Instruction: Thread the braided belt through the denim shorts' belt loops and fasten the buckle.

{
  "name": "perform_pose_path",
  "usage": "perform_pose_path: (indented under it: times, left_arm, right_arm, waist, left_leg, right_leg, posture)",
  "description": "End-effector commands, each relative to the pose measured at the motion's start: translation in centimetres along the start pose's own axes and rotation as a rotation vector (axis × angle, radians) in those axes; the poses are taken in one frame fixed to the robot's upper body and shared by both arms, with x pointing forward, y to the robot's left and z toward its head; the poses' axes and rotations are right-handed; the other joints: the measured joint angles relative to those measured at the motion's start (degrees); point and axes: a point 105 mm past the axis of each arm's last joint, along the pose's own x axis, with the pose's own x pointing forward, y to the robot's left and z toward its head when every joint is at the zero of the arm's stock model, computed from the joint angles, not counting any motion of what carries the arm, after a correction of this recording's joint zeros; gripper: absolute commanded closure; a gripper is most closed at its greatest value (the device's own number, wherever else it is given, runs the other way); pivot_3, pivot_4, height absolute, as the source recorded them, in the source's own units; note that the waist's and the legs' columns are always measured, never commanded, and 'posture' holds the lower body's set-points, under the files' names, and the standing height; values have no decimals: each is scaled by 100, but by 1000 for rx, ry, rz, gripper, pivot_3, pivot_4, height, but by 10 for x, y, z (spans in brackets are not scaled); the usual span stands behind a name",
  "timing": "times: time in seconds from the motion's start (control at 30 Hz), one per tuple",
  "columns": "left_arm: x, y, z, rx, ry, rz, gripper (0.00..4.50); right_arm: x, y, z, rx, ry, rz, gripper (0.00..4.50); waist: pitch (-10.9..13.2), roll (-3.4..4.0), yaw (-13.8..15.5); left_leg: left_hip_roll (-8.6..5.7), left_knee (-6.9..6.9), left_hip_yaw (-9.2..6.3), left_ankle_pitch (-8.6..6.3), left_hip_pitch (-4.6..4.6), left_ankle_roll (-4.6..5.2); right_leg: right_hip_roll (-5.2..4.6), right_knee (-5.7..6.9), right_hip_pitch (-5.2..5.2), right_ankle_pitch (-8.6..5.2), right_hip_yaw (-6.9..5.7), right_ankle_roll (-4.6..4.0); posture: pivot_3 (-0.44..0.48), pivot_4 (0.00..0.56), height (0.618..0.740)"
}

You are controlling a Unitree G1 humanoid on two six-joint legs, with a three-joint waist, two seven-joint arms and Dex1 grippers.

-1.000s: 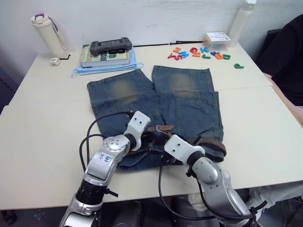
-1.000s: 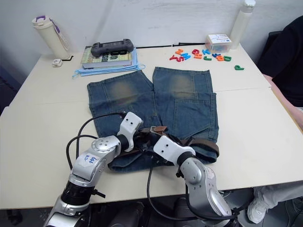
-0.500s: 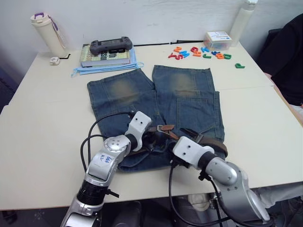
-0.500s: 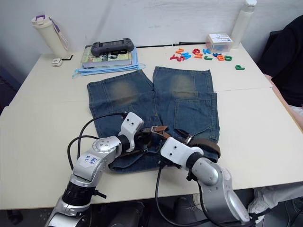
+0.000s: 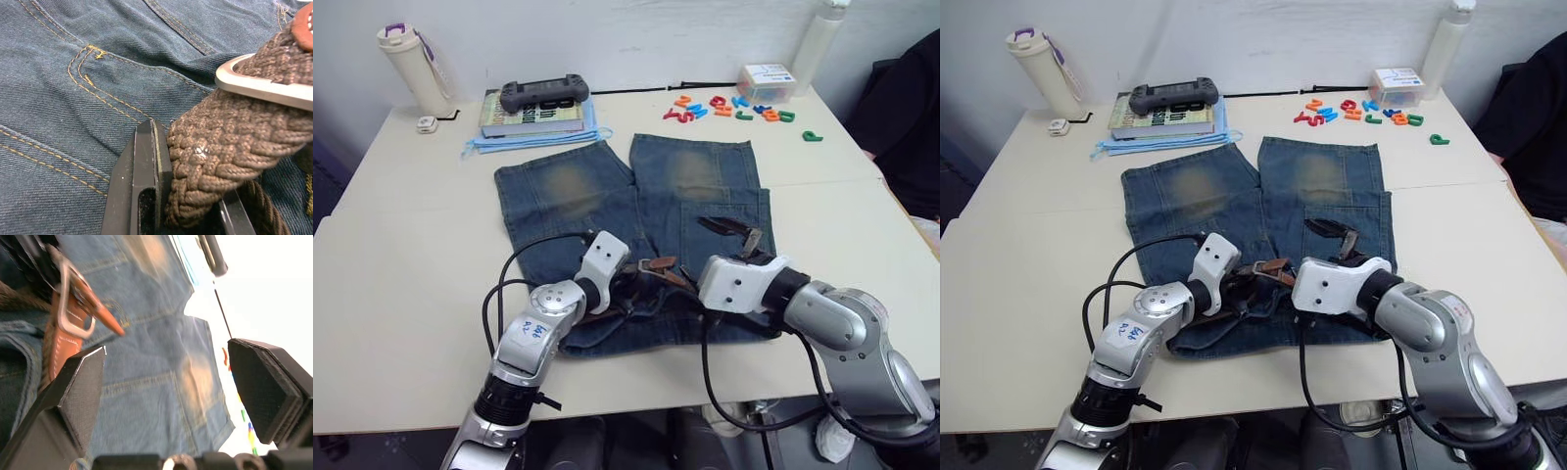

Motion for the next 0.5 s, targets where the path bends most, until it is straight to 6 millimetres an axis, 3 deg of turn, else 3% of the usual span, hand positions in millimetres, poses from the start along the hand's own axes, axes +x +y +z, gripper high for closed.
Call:
perform_pose_path:
  times: [0.03, 0.5]
  left_arm:
    - [4, -11, -9, -20, 25, -48, 4500]
    - [3, -11, -8, -15, 18, -47, 4500]
  right_arm:
    - [-4, -8, 7, -112, -34, -9, 226]
    - [19, 6, 3, -243, -34, 30, 226]
  waist:
    - [0, 0, 0]
    - [1, -1, -2]
  left_leg:
    - [-1, 0, 1, 0, -2, 1]
    - [0, 4, 2, 2, -3, 2]
  right_leg:
    - [-1, -3, -1, 0, 1, 0]
    - [1, -1, -1, 0, 1, 0]
  posture:
    - [0, 150, 730]
    - [0, 150, 730]
